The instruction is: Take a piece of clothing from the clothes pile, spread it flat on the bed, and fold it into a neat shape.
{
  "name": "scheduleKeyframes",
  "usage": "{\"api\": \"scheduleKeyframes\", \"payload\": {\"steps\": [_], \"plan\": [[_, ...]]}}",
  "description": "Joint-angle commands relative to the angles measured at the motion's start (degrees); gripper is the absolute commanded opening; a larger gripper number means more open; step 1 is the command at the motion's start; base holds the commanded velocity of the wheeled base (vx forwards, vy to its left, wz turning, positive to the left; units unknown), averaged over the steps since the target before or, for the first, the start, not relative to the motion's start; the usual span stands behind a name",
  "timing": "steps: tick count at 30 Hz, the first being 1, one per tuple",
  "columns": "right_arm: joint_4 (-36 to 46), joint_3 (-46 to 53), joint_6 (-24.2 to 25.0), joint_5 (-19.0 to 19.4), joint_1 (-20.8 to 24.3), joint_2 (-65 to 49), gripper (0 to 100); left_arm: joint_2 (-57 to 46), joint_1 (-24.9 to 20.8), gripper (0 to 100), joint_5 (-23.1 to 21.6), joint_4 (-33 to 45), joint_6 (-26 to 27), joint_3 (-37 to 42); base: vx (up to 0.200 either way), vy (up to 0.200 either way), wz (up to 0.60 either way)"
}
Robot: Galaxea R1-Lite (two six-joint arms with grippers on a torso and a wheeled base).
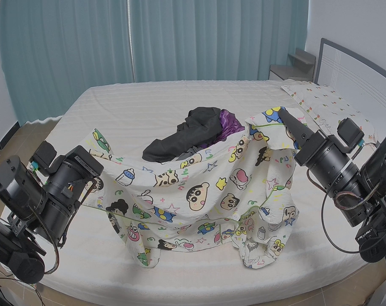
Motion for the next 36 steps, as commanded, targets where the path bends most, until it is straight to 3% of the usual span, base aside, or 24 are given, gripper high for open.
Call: {"api": "scheduleKeyframes", "payload": {"steps": [1,36], "plan": [[-1.0,0.0,0.0,0.0,0.1,0.0,0,-0.2,0.0,0,0.0,0.0,0.0,0.0,0.000,0.200,0.00],[-1.0,-0.1,-0.1,-0.2,0.1,-0.4,0,-2.4,0.2,0,0.3,0.1,0.7,0.0,0.000,0.200,0.00]]}}
